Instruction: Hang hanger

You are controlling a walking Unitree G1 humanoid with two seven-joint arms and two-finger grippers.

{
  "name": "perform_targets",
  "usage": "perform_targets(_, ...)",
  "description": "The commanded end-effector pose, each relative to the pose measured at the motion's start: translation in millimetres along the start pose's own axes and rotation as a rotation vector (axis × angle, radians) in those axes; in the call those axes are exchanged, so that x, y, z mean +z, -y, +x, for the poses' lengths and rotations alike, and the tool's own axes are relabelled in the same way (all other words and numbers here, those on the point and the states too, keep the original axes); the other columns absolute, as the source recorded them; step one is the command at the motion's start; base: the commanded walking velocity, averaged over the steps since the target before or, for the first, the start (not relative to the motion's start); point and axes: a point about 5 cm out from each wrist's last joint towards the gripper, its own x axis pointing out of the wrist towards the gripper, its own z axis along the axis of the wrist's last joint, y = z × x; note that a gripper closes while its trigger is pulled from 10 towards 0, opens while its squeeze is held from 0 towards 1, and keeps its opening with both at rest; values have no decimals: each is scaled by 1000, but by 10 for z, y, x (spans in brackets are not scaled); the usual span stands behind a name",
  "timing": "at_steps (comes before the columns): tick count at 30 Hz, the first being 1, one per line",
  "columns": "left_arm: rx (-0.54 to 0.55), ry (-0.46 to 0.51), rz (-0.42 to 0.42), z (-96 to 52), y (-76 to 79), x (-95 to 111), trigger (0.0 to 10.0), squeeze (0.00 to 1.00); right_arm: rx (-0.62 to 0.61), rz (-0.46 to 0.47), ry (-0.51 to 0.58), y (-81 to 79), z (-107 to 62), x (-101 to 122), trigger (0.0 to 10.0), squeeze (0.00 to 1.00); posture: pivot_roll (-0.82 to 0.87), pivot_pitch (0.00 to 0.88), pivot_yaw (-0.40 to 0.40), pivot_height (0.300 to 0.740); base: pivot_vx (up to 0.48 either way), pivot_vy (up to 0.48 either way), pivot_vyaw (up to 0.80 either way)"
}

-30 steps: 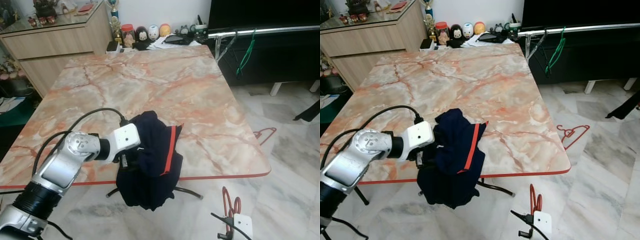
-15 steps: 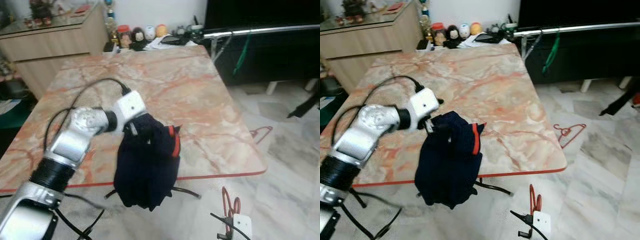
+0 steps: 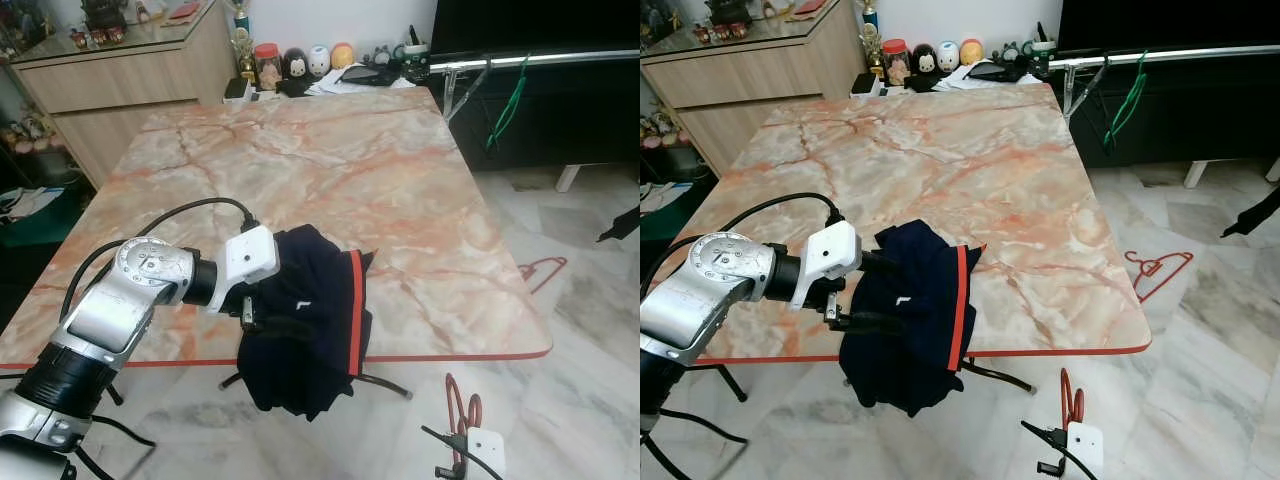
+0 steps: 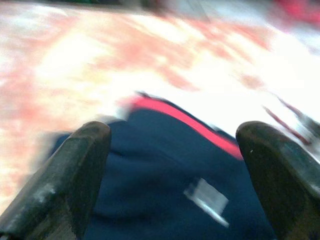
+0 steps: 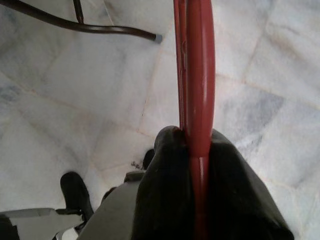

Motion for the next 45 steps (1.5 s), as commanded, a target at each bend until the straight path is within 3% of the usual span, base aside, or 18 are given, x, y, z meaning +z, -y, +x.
perform_targets(1, 140, 28, -4, -79, -165, 41, 10000, 0, 1, 21, -13, -11, -8, -47, 10000, 0, -124, 0, 91, 740, 0, 0, 0)
perform_targets(3, 349, 85, -69, -89, -276, -12, 10000, 0, 0, 20, -14, -8, -9, -50, 10000, 0, -123, 0, 91, 740, 0, 0, 0)
perform_targets(7, 465, 118, -136, -116, -293, -93, 10000, 0, 0, 20, -14, -5, -10, -53, 10000, 0, -126, 0, 91, 740, 0, 0, 0)
perform_targets(9, 595, 125, -206, -207, -215, -289, 10000, 0, -1, 19, -15, -3, -10, -57, 10000, 0, -135, 0, 89, 740, 0, 0, 0)
perform_targets(10, 595, 125, -206, -207, -215, -289, 10000, 0, -1, 19, -15, -3, -10, -57, 10000, 0, -135, 0, 89, 740, 0, 0, 0)
perform_targets(12, 813, 135, -299, -422, -82, -558, 10000, 0, -4, 17, -15, 8, -12, -64, 10000, 0, -135, 0, 83, 740, 0, 0, 0)
perform_targets(13, 813, 135, -299, -422, -82, -558, 10000, 0, -4, 17, -15, 8, -12, -64, 10000, 0, -135, 0, 83, 740, 0, 0, 0)
perform_targets(15, 955, 130, -279, -604, 0, -658, 10000, 0, -7, 12, -16, 22, -13, -69, 10000, 0, -133, 0, 78, 740, 0, 0, 0)
perform_targets(17, 1020, 141, -271, -684, 29, -669, 10000, 0, -7, 9, -16, 29, -14, -71, 10000, 0, -133, 0, 76, 740, 0, 0, 0)
perform_targets(20, 1059, 144, -270, -704, 62, -681, 10000, 0, -7, 8, -16, 34, -14, -73, 10000, 0, -133, 0, 73, 740, 0, 0, 0)
perform_targets(21, 1061, 125, -286, -639, 183, -769, 10000, 0, -9, 10, -10, 40, -15, -73, 10000, 0, -140, 0, 71, 740, 0, 0, 0)
perform_targets(26, 1094, 86, -347, -574, 301, -975, 10000, 0, -13, 13, 0, 53, -17, -71, 10000, 0, -161, 0, 65, 740, 0, 0, 0)
perform_targets(30, 1132, 102, -388, -565, 309, -1003, 10000, 0, -23, 21, -1, 72, -20, -80, 10000, 0, -162, 0, 59, 740, 0, 0, 0)
perform_targets(45, 1142, 133, -402, -501, 382, -1008, 10000, 0, -32, 14, -6, 103, -24, -99, 10000, 0, -168, 0, 52, 740, 0, 0, 0)
